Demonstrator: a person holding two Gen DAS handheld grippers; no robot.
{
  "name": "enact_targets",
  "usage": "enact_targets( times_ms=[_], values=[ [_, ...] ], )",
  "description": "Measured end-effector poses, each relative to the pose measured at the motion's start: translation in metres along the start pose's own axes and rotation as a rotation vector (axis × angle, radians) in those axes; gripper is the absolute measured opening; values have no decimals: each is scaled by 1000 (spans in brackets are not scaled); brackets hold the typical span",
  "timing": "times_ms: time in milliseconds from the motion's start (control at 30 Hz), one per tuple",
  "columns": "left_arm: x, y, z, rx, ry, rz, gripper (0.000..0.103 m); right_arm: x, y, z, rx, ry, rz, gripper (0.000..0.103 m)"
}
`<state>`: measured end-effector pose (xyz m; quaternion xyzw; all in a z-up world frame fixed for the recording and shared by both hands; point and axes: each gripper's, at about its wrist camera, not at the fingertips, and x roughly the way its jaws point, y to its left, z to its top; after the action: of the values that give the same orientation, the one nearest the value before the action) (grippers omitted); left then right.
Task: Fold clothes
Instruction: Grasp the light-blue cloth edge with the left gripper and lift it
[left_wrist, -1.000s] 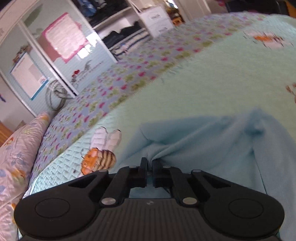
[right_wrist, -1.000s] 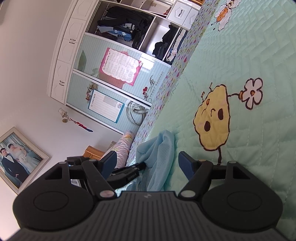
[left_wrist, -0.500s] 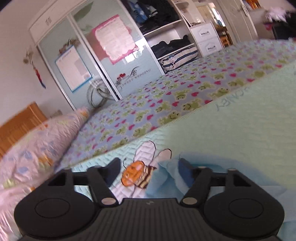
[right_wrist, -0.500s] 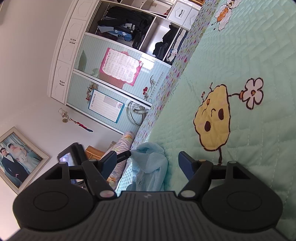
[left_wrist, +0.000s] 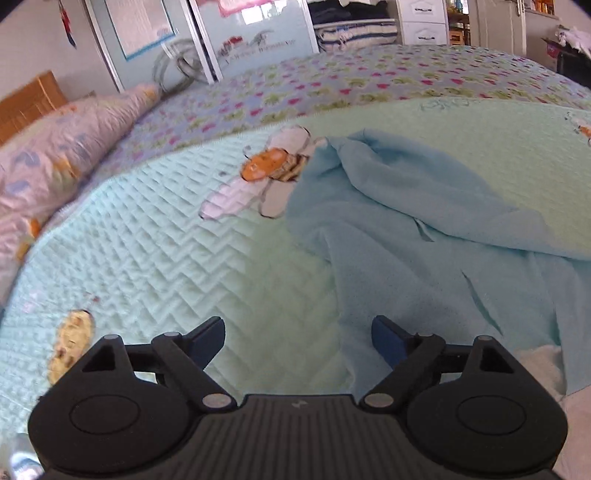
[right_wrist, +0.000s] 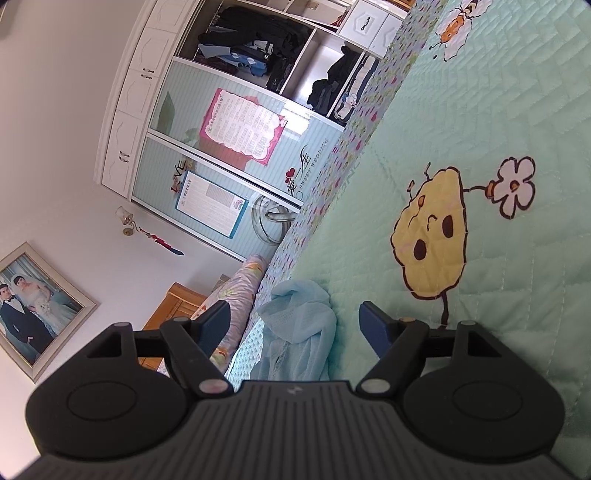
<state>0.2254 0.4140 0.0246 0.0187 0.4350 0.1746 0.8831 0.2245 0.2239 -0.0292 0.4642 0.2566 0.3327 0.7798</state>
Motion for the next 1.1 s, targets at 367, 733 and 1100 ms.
enact_targets(
  times_ms=[367, 733, 1100],
  values=[
    [15, 13, 13, -100, 16, 94, 90, 0, 1, -1, 2, -2, 3, 78],
    [27, 22, 20, -125, 36, 240, 94, 0, -9, -3, 6, -3, 8, 78],
    [41, 37, 17, -224, 96, -26, 95, 0, -8, -3, 4, -3, 7, 78]
  ],
)
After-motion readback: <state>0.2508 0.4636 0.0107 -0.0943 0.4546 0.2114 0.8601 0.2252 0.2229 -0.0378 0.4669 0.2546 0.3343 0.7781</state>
